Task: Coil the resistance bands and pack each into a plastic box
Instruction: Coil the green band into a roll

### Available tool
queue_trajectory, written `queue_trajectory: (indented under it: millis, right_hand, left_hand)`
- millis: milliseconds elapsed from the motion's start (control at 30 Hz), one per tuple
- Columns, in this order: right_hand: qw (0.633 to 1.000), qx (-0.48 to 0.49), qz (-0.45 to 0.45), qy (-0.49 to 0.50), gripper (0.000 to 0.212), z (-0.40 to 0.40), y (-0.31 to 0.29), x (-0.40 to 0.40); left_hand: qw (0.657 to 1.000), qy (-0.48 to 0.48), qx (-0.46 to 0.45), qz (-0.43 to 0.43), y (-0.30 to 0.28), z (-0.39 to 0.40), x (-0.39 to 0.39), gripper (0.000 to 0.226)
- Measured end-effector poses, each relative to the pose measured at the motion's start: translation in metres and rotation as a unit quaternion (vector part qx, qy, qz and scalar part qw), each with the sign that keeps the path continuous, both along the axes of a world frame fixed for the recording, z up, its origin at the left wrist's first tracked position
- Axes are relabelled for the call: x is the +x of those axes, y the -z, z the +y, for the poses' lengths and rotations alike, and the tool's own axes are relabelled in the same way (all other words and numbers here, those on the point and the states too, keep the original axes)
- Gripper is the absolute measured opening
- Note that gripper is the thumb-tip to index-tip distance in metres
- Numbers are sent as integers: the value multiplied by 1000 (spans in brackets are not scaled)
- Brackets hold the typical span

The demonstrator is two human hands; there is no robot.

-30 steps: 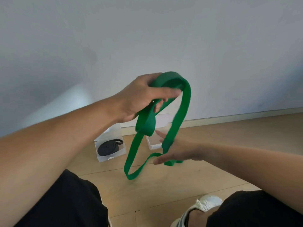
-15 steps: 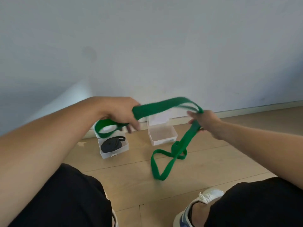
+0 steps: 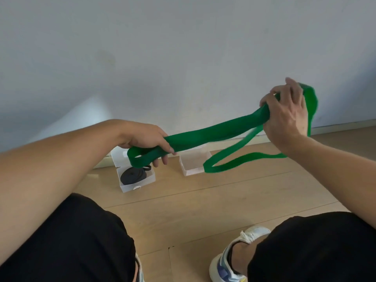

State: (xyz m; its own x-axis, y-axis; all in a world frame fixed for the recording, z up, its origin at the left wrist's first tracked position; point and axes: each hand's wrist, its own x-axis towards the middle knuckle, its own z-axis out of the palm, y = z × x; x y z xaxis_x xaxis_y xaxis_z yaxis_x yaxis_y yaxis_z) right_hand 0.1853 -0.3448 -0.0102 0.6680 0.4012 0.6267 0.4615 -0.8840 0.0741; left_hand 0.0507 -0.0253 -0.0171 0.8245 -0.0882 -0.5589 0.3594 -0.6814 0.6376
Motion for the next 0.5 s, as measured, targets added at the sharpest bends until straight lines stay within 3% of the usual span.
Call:
queue_trajectory:
  millis: [67,133,200,267,333,400,500]
  right_hand:
    - [995,-83,7,50,32,-2,-1,2]
    - [974,-157,123,111,37,0,-1,3]
    - [918,-222,285,164,46,6,0,-4]
    - [866,-291,373,162,79,10,5,-11]
    - [849,-296,429,82,104,15,13,-17]
    - [842,-213,494,-39,99,25,13,-29]
    - [802,-110,560,-177,89,47,6,-56]
  left_hand:
    - [1000,-12,-2,13,0,-2,0,26]
    - [999,-34,-16,29,-3,-4,-1,32]
    - [998,-36,-29,51,-7,-7,-2,37]
    - [997,-19,-32,74,-11,-15,-4,39]
    - [994,4,-29,101,-14,-28,-7,39]
    - [991,27,-15,133,-14,-41,-9,40]
    - [985,57,9,161,-12,-53,-10,40]
